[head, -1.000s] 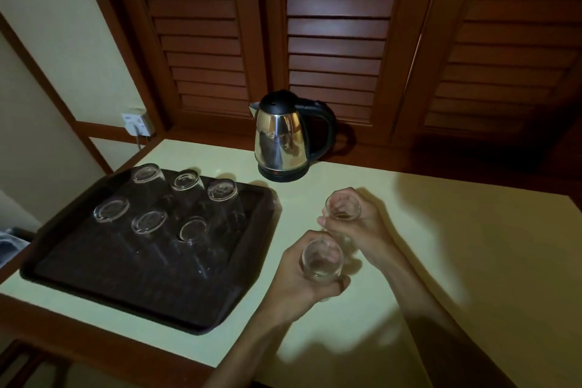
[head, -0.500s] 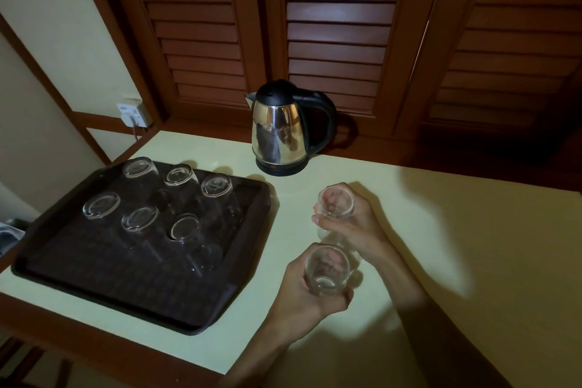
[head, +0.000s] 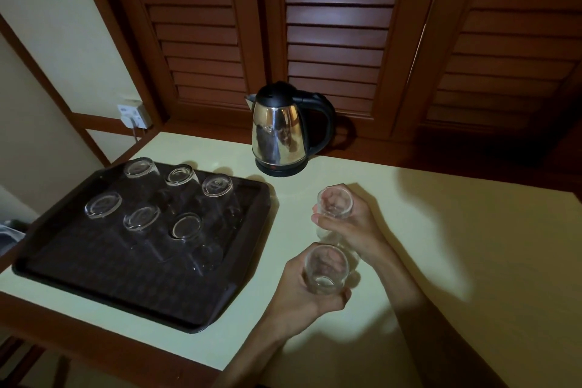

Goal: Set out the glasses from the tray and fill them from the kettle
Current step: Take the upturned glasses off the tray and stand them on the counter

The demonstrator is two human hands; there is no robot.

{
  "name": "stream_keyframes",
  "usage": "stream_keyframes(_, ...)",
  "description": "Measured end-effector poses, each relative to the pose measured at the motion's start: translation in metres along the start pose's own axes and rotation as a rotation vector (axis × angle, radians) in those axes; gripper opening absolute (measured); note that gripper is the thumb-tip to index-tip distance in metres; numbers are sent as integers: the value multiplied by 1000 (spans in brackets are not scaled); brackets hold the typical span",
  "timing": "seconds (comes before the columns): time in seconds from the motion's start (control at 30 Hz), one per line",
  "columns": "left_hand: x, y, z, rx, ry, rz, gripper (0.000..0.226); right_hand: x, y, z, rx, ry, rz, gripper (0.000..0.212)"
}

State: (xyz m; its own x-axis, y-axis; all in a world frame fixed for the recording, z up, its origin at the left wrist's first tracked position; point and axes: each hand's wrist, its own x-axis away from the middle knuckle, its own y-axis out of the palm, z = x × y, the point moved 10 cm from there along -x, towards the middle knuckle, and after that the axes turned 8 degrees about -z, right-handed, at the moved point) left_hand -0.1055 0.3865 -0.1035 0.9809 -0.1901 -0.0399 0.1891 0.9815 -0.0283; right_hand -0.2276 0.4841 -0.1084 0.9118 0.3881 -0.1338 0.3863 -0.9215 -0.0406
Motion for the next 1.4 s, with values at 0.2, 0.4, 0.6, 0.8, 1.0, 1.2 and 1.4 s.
stream_keyframes(0.2, 5, -10, 17, 16, 52, -24, 67, 9, -10, -33, 28, -18, -8, 80)
stream_keyframes(0.4, 17, -43, 92, -88, 216, -19, 72, 6, 3, -109, 240, -123, -64, 87)
stream_keyframes(0.6, 31, -93, 169, -228, 347, 8, 57, -16, 64, -162, 350, -228, -197, 77)
stream_keyframes(0.8, 43, -179, 192, -419, 357, 96, 48, -67, 157, -177, 480, -209, -345, 75)
stream_keyframes(1.0, 50, -264, 177, -612, 314, 171, 40, -117, 235, -159, 548, -115, -425, 71)
stream_keyframes(1.2, 47, -335, 104, -971, 45, 189, 46, -148, 296, -103, 860, -3, -461, 69)
stream_keyframes(1.4, 46, -358, 62, -1089, -57, 100, 44, -157, 350, -75, 1139, 1, -536, 64)
